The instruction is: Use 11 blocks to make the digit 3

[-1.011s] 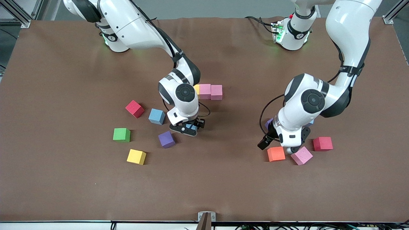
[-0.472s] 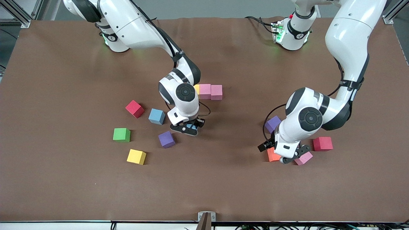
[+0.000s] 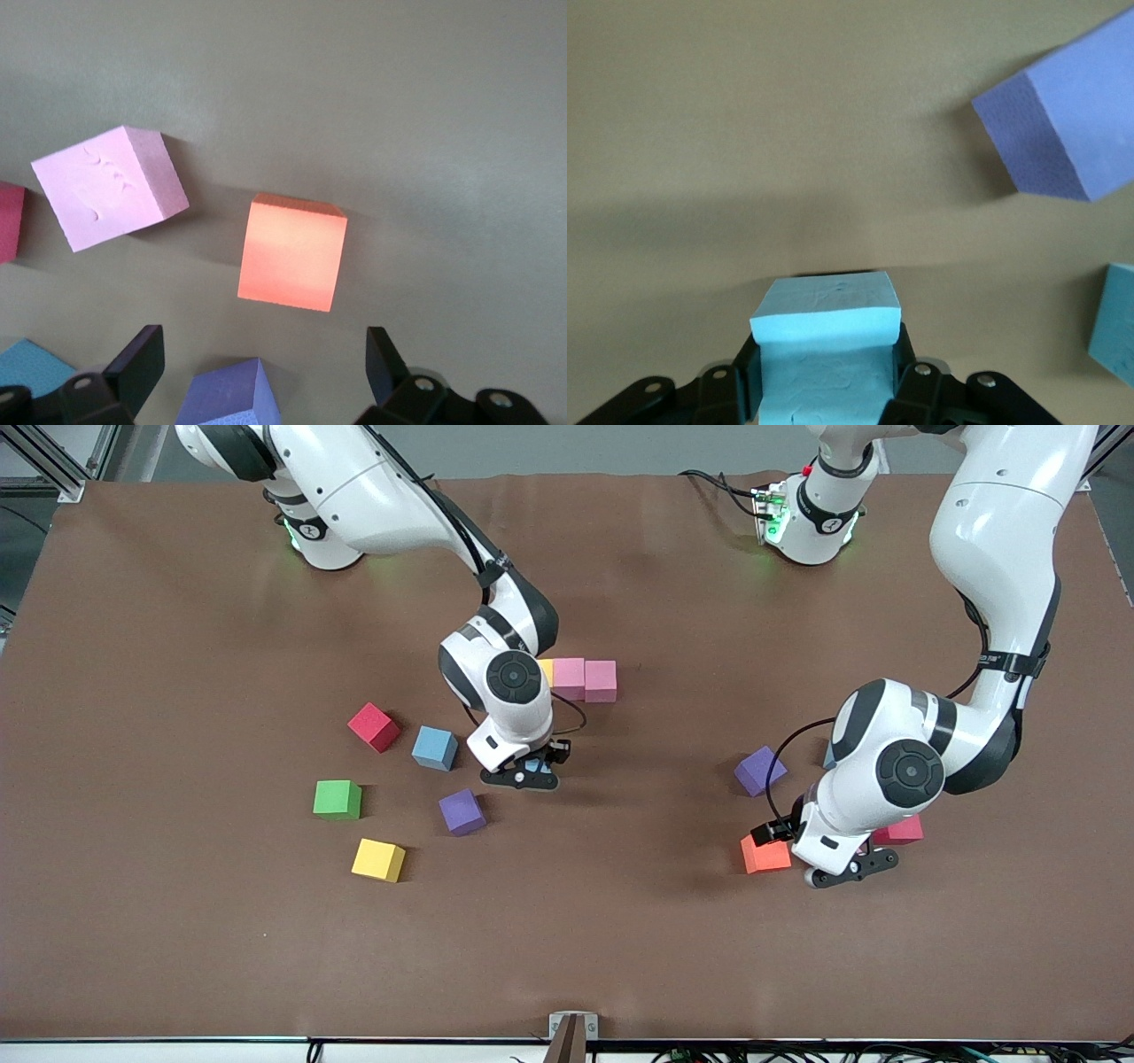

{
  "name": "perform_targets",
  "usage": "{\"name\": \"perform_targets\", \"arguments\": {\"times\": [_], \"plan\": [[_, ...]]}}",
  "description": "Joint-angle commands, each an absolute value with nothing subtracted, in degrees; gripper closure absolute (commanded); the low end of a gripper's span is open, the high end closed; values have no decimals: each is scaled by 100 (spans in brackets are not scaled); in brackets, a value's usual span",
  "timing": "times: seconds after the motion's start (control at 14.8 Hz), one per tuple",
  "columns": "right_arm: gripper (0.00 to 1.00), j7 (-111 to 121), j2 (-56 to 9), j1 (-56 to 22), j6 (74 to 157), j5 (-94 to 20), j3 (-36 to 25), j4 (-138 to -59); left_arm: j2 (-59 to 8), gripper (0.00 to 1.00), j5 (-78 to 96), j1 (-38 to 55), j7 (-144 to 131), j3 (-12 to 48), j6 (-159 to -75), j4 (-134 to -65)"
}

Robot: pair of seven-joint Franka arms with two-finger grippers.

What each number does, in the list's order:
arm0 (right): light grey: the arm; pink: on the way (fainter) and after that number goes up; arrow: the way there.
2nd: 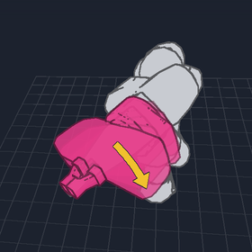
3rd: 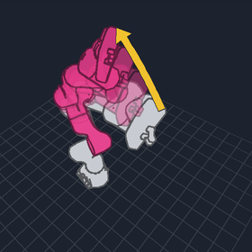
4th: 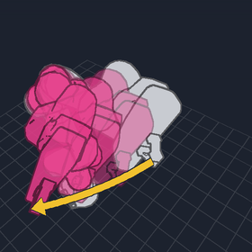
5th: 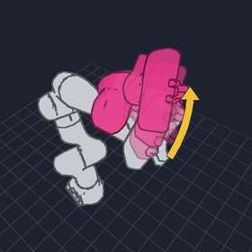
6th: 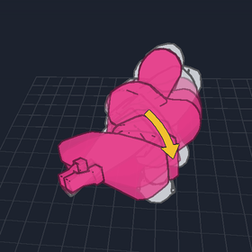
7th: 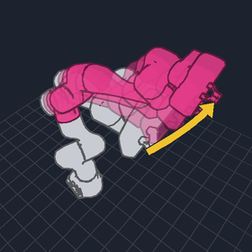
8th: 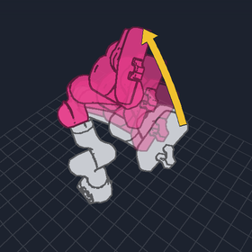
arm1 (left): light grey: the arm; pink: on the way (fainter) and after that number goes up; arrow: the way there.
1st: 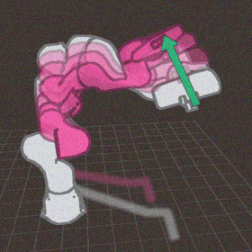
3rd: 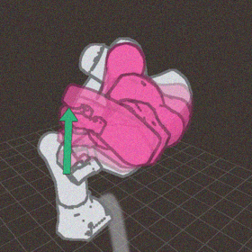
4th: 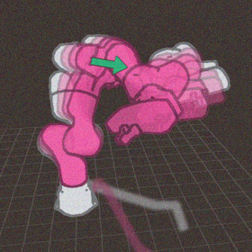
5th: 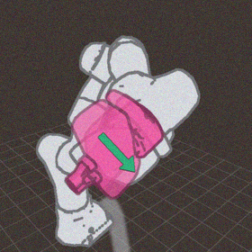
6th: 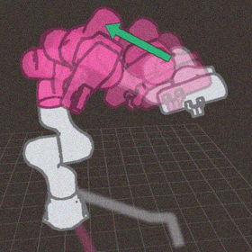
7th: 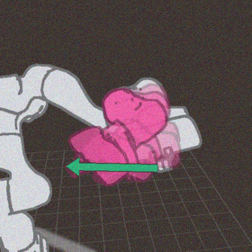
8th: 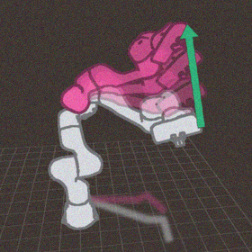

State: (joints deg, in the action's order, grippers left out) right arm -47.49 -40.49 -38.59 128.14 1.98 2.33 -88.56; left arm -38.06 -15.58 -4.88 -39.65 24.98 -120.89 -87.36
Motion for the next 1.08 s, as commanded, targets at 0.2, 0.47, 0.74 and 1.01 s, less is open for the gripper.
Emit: {"name": "perform_targets", "arguments": {"times": [0.2, 0.47, 0.74, 1.01], "plan": [[99, -4676, -2945, -3823, 13333, -26, 352, -10352, -3535, 0, -1626, -483, -5176, 2514, -11936, -9446], [99, -4737, -2874, -3999, 13377, -26, 352, -10537, -3025, 0, -1626, -895, -5194, 2575, -11830, -10210], [99, -4868, -2786, -4122, 13772, -18, 352, -10889, -2970, 0, -1232, -1072, -5247, 2646, -11900, -10433], [99, -4939, -2804, -4227, 13790, -18, 334, -10916, -3023, 0, -1099, -1046, -5317, 2654, -12058, -10520]]}}
